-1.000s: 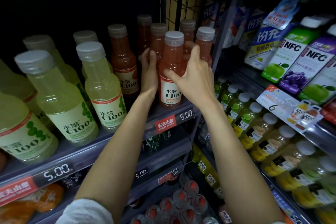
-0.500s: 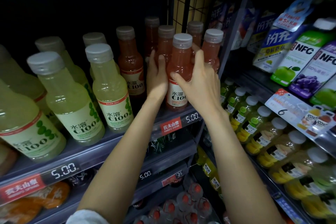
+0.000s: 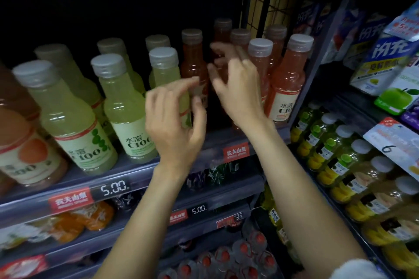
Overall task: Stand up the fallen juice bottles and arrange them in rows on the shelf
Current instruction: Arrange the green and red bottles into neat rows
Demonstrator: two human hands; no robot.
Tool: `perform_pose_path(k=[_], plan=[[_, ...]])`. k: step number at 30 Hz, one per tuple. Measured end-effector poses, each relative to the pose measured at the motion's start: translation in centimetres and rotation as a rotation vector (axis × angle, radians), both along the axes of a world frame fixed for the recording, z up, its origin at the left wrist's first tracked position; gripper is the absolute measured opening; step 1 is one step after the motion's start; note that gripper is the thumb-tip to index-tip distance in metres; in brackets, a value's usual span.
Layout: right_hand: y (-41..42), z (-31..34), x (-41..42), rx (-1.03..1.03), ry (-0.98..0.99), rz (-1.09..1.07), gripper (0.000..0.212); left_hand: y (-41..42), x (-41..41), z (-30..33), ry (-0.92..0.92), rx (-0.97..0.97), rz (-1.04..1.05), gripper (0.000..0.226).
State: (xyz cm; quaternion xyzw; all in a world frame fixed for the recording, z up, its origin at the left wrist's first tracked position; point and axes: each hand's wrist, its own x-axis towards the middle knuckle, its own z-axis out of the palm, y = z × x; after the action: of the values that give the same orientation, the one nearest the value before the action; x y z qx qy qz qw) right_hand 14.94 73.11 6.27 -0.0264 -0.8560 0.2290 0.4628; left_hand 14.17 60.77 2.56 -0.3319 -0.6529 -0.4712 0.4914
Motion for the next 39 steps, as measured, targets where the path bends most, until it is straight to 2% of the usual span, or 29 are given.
perform_pose_path(k=[2, 6, 8, 11, 14, 17, 19, 22, 26, 28, 30, 33, 35, 39], plan=[[-0.5, 0.6, -2.4, -0.031, -0.064, 0.034, 0.043, -1.1, -0.5, 0.3, -0.059, -0.009, 0.101, 0.025], [-0.9, 1.2, -6.9, -0.256, -0.266, 0.003, 0.064, -2.2, -1.3, 0.0, -0.248, -0.115, 0.152, 0.049], [-0.9, 1.0, -8.0, -0.311, -0.262, 0.014, 0.060, -2.4, -1.6, -0.4, -0.285, -0.173, 0.183, 0.056], [-0.8, 0.4, -7.5, -0.253, -0.331, -0.037, 0.043, -2.6, -1.5, -0.5, -0.306, -0.222, 0.188, 0.059], [-1.3, -0.4, -4.5, -0.280, -0.198, 0.034, 0.044, -2.7, -1.5, -0.5, -0.290, -0.229, 0.173, 0.058], [-2.2, -1.7, -0.7, -0.305, -0.047, 0.016, 0.053, -2.5, -1.0, -0.8, -0.272, -0.152, 0.134, 0.051], [-2.6, -1.9, 2.0, -0.352, 0.030, 0.020, 0.054, -2.3, -0.2, -0.9, -0.174, -0.073, 0.100, 0.040], [-2.1, -1.3, 5.9, -0.361, 0.174, -0.006, 0.055, -1.1, 0.8, -0.5, -0.039, -0.033, -0.071, 0.026], [-0.2, -0.3, 9.7, -0.472, 0.256, 0.062, 0.051, 1.9, 1.0, 0.8, -0.182, -0.011, -0.350, 0.023], [1.0, -0.7, 10.6, -0.514, 0.221, 0.099, 0.047, 4.1, 0.1, 0.9, -0.318, -0.015, -0.371, 0.027], [1.8, -1.5, 11.4, -0.536, 0.185, 0.113, 0.049, 6.6, -1.8, 1.0, -0.475, -0.050, -0.326, 0.037], [2.6, -2.5, 12.2, -0.545, 0.152, 0.113, 0.052, 9.6, -5.4, 1.9, -0.660, -0.075, -0.141, 0.042], [3.2, -3.0, 12.7, -0.540, 0.141, 0.107, 0.053, 10.7, -7.3, 2.8, -0.635, -0.116, -0.018, 0.043], [4.1, -3.9, 12.9, -0.506, 0.129, 0.092, 0.053, 11.7, -10.0, 2.9, -0.451, -0.269, 0.103, 0.042]])
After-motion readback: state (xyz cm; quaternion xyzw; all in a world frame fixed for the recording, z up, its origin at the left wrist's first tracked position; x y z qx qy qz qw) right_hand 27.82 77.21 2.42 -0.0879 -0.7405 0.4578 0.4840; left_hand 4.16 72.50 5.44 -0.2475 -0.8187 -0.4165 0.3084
